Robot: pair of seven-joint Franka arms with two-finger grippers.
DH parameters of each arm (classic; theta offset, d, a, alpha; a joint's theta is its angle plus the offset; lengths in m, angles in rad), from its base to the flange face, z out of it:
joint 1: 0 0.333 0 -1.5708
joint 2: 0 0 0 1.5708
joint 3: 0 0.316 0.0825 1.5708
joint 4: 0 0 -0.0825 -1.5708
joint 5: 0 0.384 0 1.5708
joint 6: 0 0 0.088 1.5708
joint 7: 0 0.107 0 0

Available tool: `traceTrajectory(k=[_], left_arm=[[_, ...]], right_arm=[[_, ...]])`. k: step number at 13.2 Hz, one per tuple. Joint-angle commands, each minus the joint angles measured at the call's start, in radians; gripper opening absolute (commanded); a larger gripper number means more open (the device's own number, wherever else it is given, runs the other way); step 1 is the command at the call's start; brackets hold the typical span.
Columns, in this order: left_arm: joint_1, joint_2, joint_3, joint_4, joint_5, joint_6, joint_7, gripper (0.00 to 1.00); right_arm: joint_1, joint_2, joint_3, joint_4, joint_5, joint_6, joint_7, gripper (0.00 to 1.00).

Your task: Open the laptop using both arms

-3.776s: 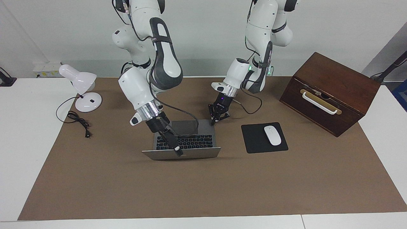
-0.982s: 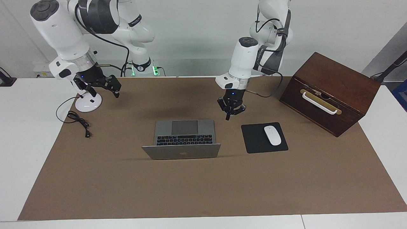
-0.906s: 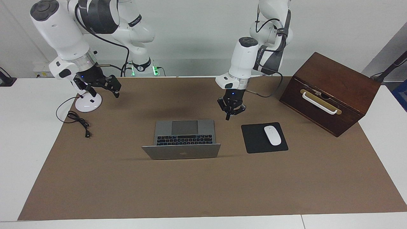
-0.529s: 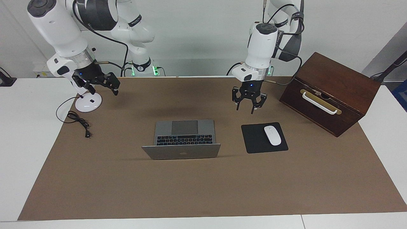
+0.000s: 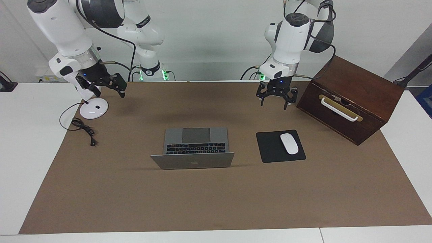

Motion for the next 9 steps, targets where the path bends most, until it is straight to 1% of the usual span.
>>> traceTrajectory(k=[1, 3, 4, 8, 9], left_arm=[[0.011, -0.022, -0.004, -0.002, -0.008, -0.054, 0.003, 1.0], [0.014, -0.02, 0.008, 0.0, -0.008, -0.042, 0.003, 1.0], [0.035, -0.019, 0.029, 0.007, -0.008, -0.041, 0.0, 1.0], [0.167, -0.022, 0.035, 0.033, -0.008, -0.063, 0.001, 1.0], [0.202, -0.02, 0.035, 0.061, -0.008, -0.086, 0.003, 1.0]], right_arm=[[-0.028, -0.007, 0.018, 0.022, -0.018, -0.034, -0.017, 1.0], [-0.032, -0.005, 0.018, 0.026, -0.02, -0.037, -0.017, 1.0], [-0.032, -0.005, 0.016, 0.026, -0.021, -0.037, -0.017, 1.0], [-0.03, 0.002, 0.019, 0.043, -0.035, -0.037, -0.017, 1.0], [-0.03, 0.004, 0.019, 0.049, -0.035, -0.043, -0.017, 1.0]])
